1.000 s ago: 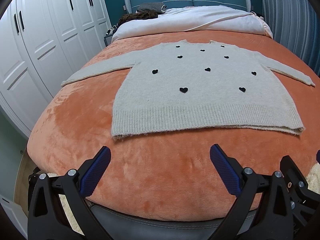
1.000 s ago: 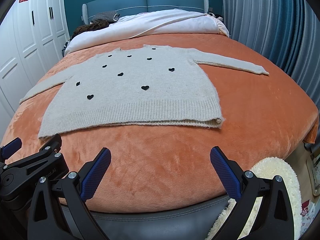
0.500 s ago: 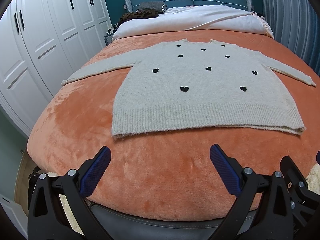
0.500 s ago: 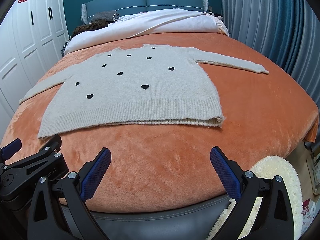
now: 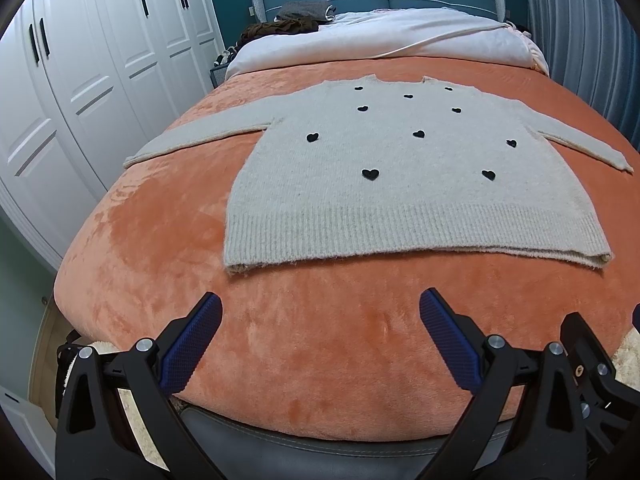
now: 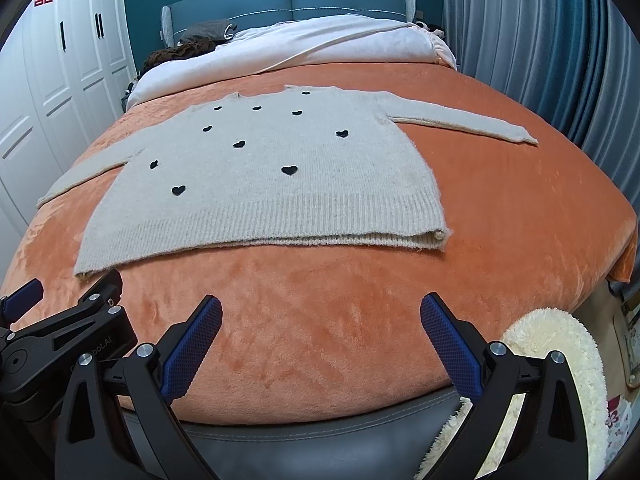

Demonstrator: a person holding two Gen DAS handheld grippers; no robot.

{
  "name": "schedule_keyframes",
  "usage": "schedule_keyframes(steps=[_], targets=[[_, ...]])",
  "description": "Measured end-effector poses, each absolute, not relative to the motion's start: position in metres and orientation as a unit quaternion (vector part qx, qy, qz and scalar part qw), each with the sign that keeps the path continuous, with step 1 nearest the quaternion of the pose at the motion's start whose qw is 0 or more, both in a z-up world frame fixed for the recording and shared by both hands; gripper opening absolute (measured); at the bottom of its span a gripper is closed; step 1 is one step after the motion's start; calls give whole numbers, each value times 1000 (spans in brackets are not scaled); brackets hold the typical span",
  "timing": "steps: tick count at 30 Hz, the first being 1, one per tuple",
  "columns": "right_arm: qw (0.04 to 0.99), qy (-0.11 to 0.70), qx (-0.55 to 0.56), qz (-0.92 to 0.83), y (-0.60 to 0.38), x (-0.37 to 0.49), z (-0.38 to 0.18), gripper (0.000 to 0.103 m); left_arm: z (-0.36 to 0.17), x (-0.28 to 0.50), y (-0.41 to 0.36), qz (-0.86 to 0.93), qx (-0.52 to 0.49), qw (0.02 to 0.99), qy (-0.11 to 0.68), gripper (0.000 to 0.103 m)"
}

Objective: Fold small clothes

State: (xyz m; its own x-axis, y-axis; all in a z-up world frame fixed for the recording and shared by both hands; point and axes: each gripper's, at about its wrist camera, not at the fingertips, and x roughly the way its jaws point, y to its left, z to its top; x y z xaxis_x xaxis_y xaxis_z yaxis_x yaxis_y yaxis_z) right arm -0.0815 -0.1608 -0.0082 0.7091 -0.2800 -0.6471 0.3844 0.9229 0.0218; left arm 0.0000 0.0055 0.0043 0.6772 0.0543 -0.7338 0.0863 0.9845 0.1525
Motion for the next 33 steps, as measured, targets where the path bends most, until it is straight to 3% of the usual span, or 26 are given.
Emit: schedule_keyframes(steps=[18,28,33], targets=[[920,356,104,-128,-184,-64,-17,98,-2,10,12,-32,60,902,427,98],[893,301,268,-201,-429,16,23,98,6,66,47,-32,-10,894,447,98],[831,264,397,-286,-574,58,13,98,-6,97,59,-31,-70,879,470,98]])
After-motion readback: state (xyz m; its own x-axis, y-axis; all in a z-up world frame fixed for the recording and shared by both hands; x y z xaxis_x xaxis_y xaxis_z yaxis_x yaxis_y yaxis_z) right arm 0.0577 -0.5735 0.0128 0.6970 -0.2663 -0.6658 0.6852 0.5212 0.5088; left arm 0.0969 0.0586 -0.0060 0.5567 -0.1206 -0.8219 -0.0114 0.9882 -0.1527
